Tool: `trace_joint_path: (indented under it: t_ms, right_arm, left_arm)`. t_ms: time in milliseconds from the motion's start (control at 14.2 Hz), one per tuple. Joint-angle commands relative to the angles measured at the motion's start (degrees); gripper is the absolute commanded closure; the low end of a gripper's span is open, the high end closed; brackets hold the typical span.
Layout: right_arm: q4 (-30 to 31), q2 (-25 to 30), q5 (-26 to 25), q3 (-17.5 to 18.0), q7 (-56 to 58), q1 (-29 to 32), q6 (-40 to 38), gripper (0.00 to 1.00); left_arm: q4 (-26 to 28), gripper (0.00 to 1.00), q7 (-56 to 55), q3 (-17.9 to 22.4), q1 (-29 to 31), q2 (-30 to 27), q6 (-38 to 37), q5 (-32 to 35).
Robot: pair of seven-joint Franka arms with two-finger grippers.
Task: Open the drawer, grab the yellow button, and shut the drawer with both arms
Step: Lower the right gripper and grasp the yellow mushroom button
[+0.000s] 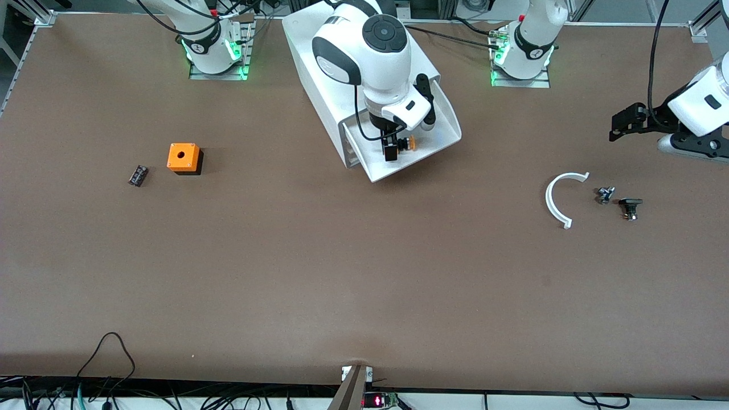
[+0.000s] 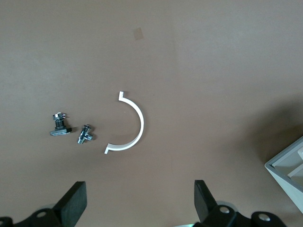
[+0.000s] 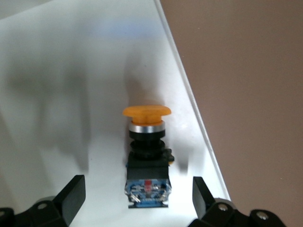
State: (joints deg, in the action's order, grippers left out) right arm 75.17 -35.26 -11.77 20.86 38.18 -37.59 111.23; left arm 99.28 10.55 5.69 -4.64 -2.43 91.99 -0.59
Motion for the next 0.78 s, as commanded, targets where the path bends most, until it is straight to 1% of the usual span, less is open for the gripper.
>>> trace_joint_path:
  t_ms: [0, 70, 141, 211, 282, 493, 564, 705]
  right_arm:
    - [-0.19, -1.30, -0.35, -0.38, -0.47, -1.70, 0.48, 0.00]
    - [-0.19, -1.31, -0.35, -0.38, -0.56, -1.70, 0.74, 0.00]
    - [-0.19, -1.39, -0.35, -0.38, -0.56, -1.70, 0.75, 0.04]
    - [-0.19, -1.39, -0.27, -0.38, -0.47, -1.61, 1.09, 0.13]
    - [-0.19, -1.39, -0.27, -0.38, -0.47, -1.52, 1.18, 0.24]
    - [-0.19, -1.39, -0.79, -0.38, -0.03, -1.61, 2.50, 0.49]
    - [-0.19, -1.39, -0.79, -0.38, -0.03, -1.61, 2.68, 0.55]
    - [-0.19, -1.31, -0.44, -0.38, -0.56, -1.70, 2.68, 0.60]
  left_arm:
    - [-2.33, 0.00, -0.35, -0.16, 0.16, 0.94, -0.50, 0.68]
    - [-2.51, 0.00, -0.35, -0.24, 0.16, 1.20, -0.58, 0.68]
    - [-2.51, 0.00, -0.35, -0.24, 0.16, 1.20, -0.67, 0.68]
    - [-2.51, 0.00, -0.35, -0.16, 0.16, 1.20, -0.67, 0.68]
    - [-2.51, 0.00, -0.35, -0.16, 0.16, 1.20, -0.67, 0.68]
    - [-2.60, 0.00, -0.18, -0.16, 0.16, 1.20, -0.67, 0.68]
    - [-2.60, 0.00, -0.18, -0.16, 0.16, 1.20, -0.67, 0.68]
    - [-2.60, 0.00, -0.18, -0.16, 0.24, 1.20, -0.59, 0.59]
